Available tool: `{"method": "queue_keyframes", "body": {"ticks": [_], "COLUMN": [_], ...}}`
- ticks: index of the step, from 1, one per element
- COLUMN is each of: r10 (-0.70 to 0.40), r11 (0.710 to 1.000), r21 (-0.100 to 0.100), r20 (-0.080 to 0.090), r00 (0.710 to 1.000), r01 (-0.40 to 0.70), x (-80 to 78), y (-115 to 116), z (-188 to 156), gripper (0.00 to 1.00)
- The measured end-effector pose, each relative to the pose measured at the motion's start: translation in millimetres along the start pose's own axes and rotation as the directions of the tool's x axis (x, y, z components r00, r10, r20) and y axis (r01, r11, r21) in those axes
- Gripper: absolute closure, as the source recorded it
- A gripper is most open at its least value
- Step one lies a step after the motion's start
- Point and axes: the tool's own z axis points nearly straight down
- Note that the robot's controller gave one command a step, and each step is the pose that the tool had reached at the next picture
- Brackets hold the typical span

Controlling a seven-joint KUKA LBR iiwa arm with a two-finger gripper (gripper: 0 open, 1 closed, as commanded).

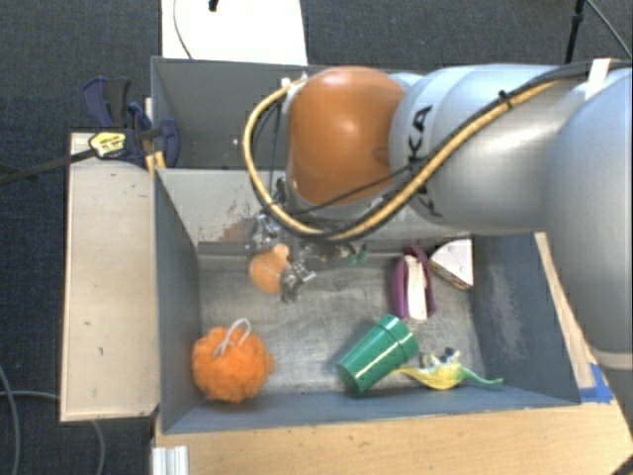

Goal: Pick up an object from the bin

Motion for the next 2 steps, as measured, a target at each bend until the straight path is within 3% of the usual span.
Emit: {"method": "queue_keyframes", "body": {"ticks": [1,2], "r10": [0.000,0.262], "r11": [1.000,0.965], "r21": [0.000,0.001], "r20": [0.000,-0.001], "r00": [1.000,0.965], "r01": [0.000,-0.262], "x": [0.0,-2.2], "y": [0,42], "z": [0,66], "gripper": [1.00,1.00]}}
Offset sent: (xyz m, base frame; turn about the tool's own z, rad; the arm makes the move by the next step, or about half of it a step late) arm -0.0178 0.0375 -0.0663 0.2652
